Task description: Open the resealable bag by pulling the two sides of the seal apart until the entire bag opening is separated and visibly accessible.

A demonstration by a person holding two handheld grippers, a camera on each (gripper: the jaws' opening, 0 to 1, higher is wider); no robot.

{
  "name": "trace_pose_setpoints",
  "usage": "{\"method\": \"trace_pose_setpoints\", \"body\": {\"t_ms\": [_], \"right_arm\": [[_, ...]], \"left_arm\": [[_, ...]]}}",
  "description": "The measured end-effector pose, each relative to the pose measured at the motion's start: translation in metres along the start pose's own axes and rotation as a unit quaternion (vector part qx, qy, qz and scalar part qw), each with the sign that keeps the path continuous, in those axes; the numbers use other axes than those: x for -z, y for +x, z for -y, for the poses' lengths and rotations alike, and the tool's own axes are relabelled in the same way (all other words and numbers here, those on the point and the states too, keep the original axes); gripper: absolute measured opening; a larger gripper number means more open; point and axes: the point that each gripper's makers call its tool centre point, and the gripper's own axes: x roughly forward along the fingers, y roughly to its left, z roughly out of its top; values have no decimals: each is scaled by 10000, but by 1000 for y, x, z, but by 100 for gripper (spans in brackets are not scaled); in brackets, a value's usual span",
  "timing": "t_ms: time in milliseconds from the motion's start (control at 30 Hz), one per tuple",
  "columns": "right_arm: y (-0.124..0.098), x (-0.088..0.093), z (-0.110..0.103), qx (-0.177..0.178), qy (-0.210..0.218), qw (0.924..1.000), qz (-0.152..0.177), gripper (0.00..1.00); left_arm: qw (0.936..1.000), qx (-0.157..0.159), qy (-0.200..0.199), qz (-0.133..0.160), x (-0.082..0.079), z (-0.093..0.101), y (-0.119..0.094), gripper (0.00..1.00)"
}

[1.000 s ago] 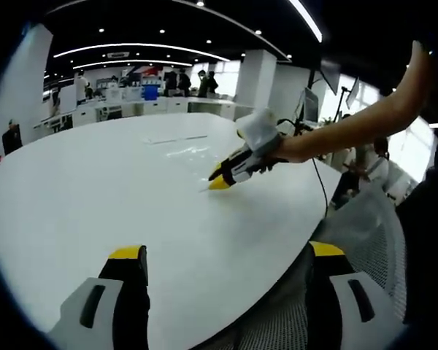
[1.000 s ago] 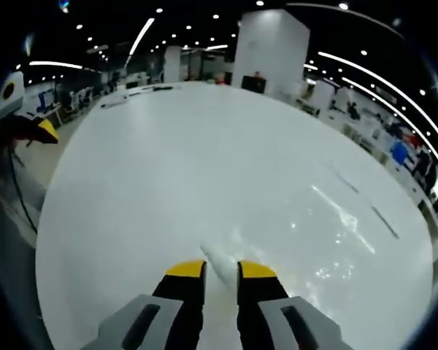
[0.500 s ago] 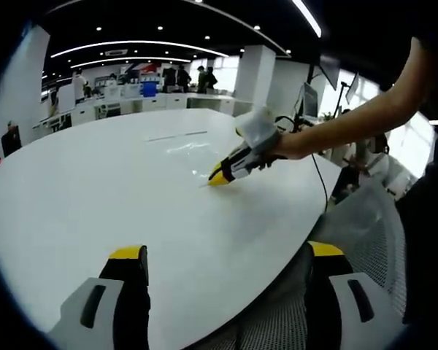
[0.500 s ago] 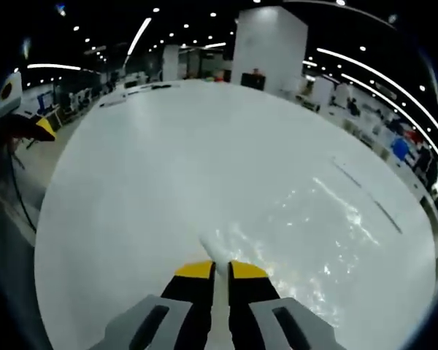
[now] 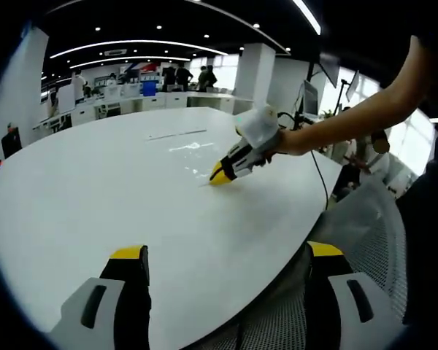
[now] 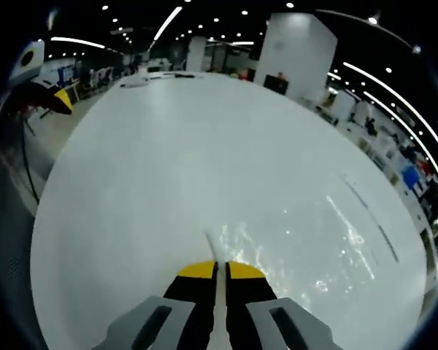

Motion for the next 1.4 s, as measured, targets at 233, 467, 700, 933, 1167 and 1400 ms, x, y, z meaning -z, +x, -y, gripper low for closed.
{"method": "trace_pose_setpoints", "body": {"t_ms": [233, 467, 700, 933, 1167, 1400], "right_arm": [[-9, 1, -1, -11, -111, 9999, 2, 0], [-16, -1, -5, -53, -90, 9999, 61, 0], [-23, -6, -13, -105, -158, 9997, 161, 0], [-30, -8, -27, -234, -203, 9993, 230, 0], [-37, -8, -40, -363, -210, 9987, 279, 0], [-44, -8, -50, -371, -76, 9986, 362, 0]], "left_arm": [[9999, -22, 109, -47, 2, 0, 2, 84], [9998, 17, 173, -57, 1, 2, 3, 84], [9995, 55, 283, -97, 1, 5, 7, 83], [9988, 138, 448, -129, -3, 10, 13, 83], [9970, 268, 691, -205, -5, 18, 20, 82], [9965, 369, 739, -163, -8, 23, 22, 80]]}}
